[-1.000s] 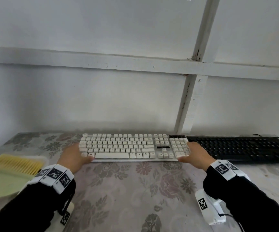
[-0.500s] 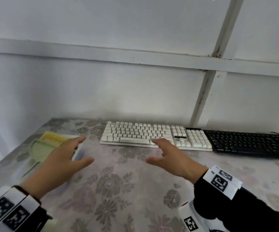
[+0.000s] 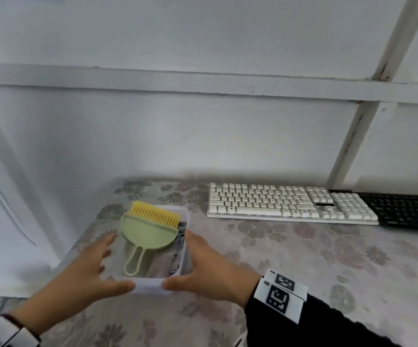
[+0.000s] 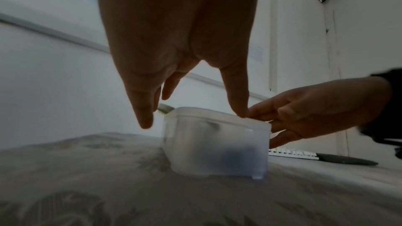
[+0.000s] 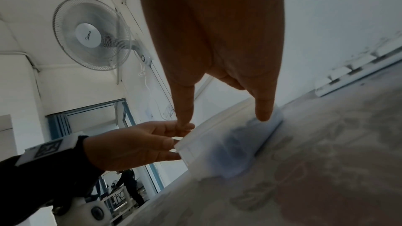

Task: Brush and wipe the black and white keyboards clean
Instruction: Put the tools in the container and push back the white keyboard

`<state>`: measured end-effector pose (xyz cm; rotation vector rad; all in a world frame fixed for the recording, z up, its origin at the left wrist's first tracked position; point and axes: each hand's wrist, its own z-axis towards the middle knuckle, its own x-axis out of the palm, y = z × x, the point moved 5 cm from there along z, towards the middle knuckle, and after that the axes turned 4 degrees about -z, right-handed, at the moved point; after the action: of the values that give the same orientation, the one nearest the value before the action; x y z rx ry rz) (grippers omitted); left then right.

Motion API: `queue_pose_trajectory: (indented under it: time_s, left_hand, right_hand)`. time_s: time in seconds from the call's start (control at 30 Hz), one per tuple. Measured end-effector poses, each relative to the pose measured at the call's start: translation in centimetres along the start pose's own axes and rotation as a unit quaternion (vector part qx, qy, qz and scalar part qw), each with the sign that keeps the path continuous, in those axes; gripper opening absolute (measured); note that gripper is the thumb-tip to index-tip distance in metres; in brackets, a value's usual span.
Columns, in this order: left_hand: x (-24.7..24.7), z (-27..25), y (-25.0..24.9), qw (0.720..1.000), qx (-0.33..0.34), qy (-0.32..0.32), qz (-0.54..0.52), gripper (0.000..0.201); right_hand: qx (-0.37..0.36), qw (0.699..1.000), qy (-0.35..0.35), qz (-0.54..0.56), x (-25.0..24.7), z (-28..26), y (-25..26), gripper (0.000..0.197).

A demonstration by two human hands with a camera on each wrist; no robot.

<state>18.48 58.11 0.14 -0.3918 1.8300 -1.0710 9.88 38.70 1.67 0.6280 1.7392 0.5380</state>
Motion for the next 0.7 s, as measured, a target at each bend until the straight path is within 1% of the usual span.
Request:
queue_pose_trajectory:
  time_s: [0.03,0.1,0.17,0.2,0.3,0.4,0.43,0.53,0.57,0.63,0.7]
  left_hand:
    - [0.2,0.2,0.4,0.999,-0.007,0.027,-0.037,0.144]
    - [0.7,0.7,0.7,0.995,0.004,0.064,-0.075,0.129]
    - [0.7,1.3,0.7,0.993,0.033,0.072,-0.085,0.111]
    - [0.7,1.6,0.7,0.992,0.042,0.074,-0.088,0.105]
    - [0.4,2.9,0.3,0.990,0.057,0.072,-0.107,0.094]
    - [0.3,4.5,-0.4,0.991,0.069,0.078,-0.085,0.087]
    - [0.2,5.3,-0.5,0.991,0.069,0.082,-0.077,0.088]
    - [0.2,7.7,-0.9,0.993,0.074,0.079,-0.054,0.103]
    - [0.3,8.6,-1.2,0.993,0.075,0.076,-0.048,0.096]
    - [0.5,10.1,-1.8,0.993,0.083,0.065,-0.055,0.074]
    - [0.6,11.7,-2.1,0.993,0.085,0.058,-0.056,0.068]
  right_hand:
    - [0.002,1.000,-0.006,0.011,0.4,0.4,0.1,0.107]
    - [0.003,0.999,-0.023,0.025,0.9,1.1,0.2,0.111]
    - [0.004,0.999,-0.040,0.033,1.2,1.8,-0.2,0.113]
    - [0.005,0.998,-0.045,0.037,1.3,2.2,-0.3,0.114]
    - [0.009,0.997,-0.061,0.048,1.1,3.5,-0.8,0.113]
    - [0.017,0.993,-0.090,0.076,0.2,5.1,-1.4,0.102]
    - [0.021,0.991,-0.101,0.086,-0.1,5.7,-1.6,0.097]
    - [0.018,0.988,-0.115,0.104,-1.3,7.4,-2.4,0.091]
    - [0.019,0.987,-0.115,0.111,-1.7,7.8,-2.5,0.089]
    - [0.033,0.985,-0.111,0.130,-2.6,8.6,-2.9,0.084]
    - [0.045,0.981,-0.116,0.152,-3.3,9.4,-3.2,0.078]
